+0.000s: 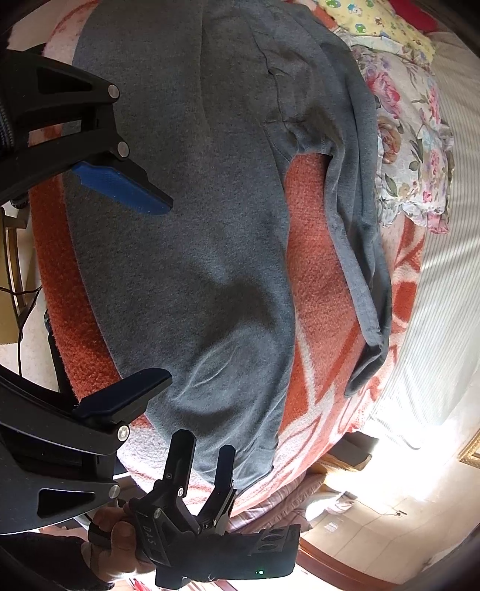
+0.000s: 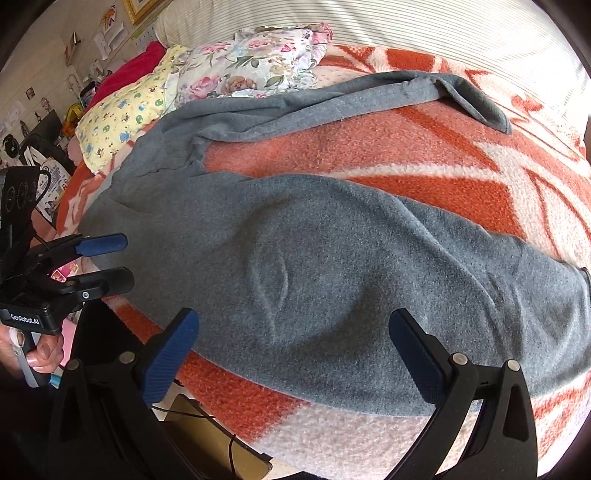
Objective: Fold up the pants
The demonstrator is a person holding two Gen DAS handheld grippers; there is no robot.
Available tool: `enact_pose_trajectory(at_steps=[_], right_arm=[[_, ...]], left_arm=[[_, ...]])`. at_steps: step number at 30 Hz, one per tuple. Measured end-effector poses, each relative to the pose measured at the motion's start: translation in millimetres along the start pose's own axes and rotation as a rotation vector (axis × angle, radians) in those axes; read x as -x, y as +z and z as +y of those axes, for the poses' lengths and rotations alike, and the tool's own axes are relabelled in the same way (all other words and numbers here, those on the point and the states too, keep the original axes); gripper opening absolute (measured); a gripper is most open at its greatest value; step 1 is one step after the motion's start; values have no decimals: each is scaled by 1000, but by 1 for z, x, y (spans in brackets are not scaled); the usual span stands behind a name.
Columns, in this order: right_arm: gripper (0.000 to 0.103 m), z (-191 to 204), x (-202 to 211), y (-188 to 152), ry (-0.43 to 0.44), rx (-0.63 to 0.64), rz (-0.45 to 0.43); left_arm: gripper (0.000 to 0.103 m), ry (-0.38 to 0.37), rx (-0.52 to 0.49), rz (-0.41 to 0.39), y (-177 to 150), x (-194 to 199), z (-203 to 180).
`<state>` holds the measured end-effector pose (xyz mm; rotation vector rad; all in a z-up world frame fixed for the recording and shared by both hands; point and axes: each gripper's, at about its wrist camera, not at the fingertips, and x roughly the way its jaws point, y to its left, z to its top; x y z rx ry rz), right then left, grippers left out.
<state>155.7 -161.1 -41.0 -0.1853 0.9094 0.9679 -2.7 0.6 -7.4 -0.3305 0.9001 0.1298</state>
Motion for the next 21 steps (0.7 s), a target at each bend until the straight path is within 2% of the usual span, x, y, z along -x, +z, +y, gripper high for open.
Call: enact_pose_trajectory(at_steps=[21], right_arm=[[103, -4, -4, 4, 12, 6, 15]], left_arm=[[86, -17, 21, 22, 3, -6, 4]])
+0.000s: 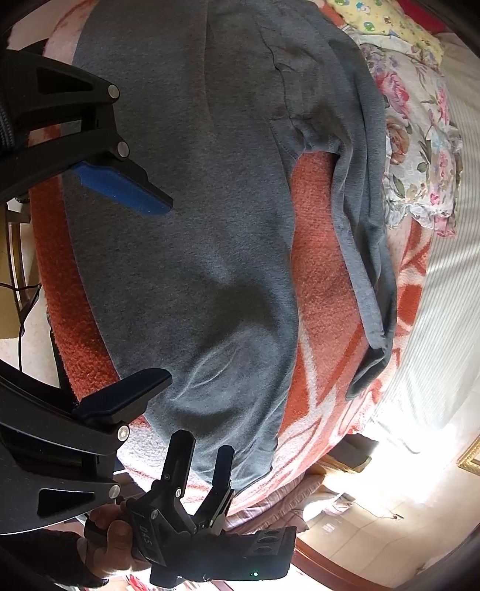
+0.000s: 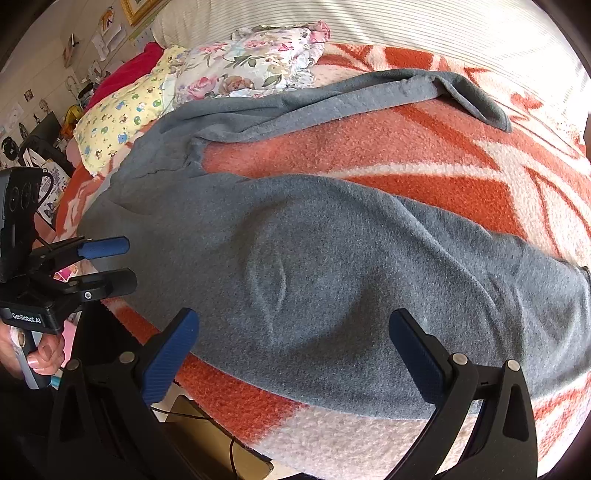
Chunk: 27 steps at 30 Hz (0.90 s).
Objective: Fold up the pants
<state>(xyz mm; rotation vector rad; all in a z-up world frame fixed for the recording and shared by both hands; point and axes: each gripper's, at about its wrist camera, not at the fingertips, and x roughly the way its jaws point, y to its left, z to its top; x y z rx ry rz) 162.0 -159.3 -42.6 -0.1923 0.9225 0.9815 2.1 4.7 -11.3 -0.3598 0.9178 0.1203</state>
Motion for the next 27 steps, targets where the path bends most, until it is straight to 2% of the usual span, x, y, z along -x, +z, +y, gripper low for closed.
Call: enact_pose_trajectory(at_steps=[27], right_arm=[[103, -19, -5, 5, -12, -40, 6]], left_arm=[[86, -21, 1, 37, 8, -16, 2]])
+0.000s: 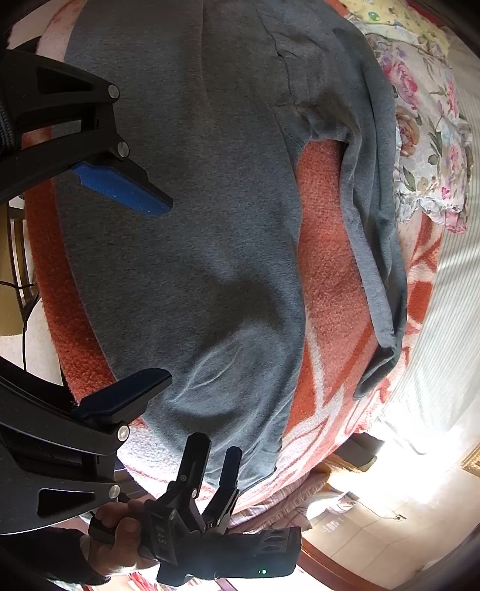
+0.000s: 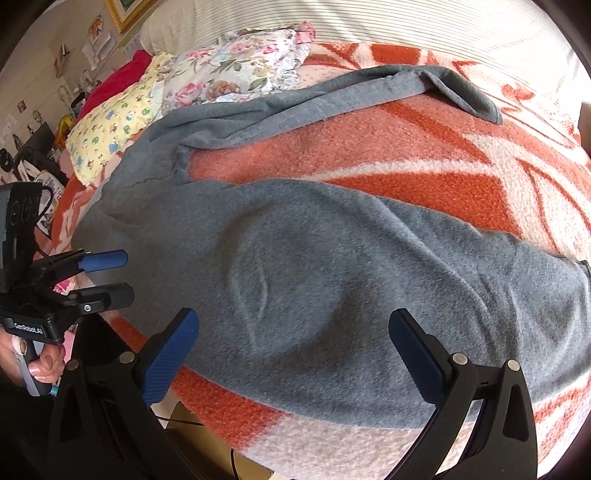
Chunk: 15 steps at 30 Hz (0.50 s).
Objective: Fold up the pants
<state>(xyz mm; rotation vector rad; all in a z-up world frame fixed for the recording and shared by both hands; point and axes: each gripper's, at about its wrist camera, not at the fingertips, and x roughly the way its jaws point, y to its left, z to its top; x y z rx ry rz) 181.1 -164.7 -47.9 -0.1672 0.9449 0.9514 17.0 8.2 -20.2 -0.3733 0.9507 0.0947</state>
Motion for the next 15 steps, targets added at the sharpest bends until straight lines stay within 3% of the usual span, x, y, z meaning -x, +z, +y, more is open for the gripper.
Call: enact_pose_trajectory(at_steps=[10, 15], right_arm=[[103, -24, -2, 16, 31, -49, -17], [103, -46, 6, 41, 32, -99, -84]], left_arm=[[86, -12, -23, 0, 29, -17, -3], [86, -16, -47, -11, 60, -28, -2]])
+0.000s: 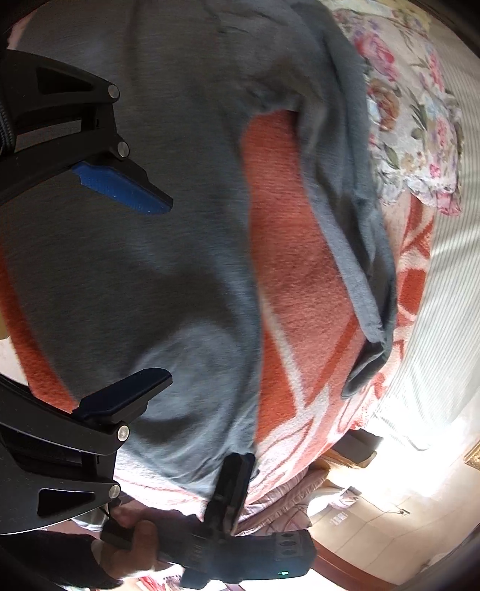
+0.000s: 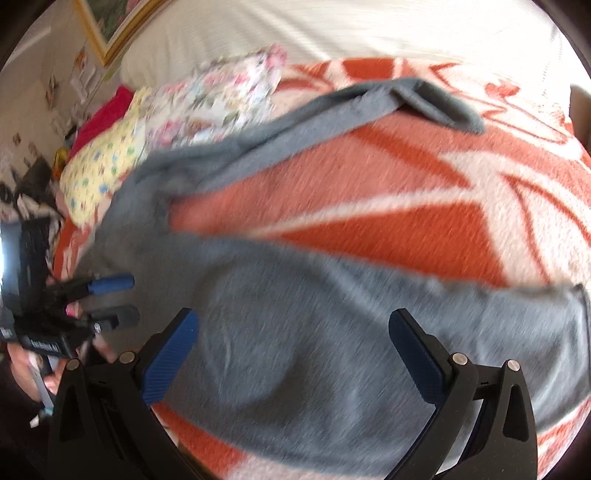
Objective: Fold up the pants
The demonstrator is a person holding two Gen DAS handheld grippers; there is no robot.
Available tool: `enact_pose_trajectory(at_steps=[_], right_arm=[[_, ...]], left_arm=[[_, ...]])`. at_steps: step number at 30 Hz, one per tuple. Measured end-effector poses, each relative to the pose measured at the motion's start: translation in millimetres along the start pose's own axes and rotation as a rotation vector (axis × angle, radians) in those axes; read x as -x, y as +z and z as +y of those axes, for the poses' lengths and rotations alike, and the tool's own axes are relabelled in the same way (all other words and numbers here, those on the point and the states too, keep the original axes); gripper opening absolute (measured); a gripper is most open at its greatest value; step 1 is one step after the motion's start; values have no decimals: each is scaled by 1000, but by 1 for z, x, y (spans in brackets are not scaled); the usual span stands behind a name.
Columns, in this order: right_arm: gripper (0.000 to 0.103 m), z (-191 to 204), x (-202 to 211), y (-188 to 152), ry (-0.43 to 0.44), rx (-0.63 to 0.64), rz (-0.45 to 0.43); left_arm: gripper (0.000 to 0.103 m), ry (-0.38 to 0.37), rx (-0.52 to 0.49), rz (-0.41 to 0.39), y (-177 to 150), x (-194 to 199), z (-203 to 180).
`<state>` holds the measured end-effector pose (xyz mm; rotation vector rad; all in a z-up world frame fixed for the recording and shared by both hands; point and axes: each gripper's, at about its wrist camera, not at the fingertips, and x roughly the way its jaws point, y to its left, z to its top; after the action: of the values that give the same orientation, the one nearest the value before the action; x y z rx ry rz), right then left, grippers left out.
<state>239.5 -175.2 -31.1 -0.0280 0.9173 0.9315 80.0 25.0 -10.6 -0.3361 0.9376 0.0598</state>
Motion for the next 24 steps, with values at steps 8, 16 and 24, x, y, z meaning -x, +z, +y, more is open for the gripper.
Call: enact_pose_trajectory(at_steps=[8, 16, 24], right_arm=[[102, -63, 2, 83, -82, -105, -99], [72, -160, -23, 188, -103, -235, -129], [63, -216, -85, 252, -200, -228, -33]], left_arm=[[86, -56, 10, -37, 76, -16, 22], [86, -1, -87, -64, 174, -54, 42], [86, 19, -267, -17, 258, -127, 46]])
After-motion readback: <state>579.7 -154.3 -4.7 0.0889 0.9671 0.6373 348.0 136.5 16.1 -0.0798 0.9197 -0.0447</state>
